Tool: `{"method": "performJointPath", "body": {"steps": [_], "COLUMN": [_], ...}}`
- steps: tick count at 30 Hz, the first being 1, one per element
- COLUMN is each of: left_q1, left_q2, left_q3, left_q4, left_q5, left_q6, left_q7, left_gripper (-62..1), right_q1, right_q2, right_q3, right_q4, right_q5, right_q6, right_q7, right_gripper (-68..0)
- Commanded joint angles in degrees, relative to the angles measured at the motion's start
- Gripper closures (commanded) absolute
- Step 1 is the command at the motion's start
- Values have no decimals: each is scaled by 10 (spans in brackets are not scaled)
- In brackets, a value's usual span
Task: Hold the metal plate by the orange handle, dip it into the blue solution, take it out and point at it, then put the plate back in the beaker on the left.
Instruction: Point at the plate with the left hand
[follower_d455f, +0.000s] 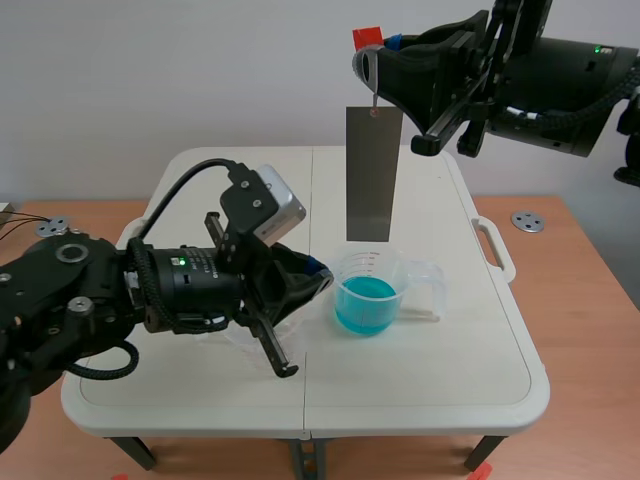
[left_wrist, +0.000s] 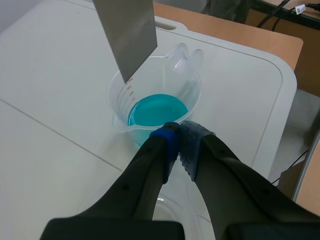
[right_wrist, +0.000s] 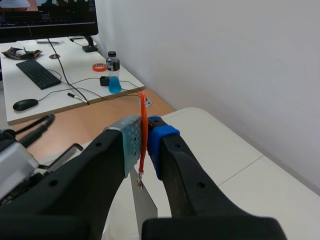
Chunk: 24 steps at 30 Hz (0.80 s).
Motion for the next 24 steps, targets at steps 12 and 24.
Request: {"method": "performJointPath", "body": {"steps": [12, 24], "left_q1": [-43, -43], "left_q2": [47, 47], "left_q3": [2, 2], "left_q4": [-35, -35], "left_q5": [33, 33], "left_q6": [62, 103], "left_q7": [-28, -34], "left_gripper": [-15, -15], "right_q1": [12, 12], "right_q2": [0, 0], "right_q3": [3, 3], "right_q4": [6, 6], "right_q5": [26, 26], "right_q6": [4, 4], "right_q7": [11, 11], "right_gripper": [-13, -13]}}
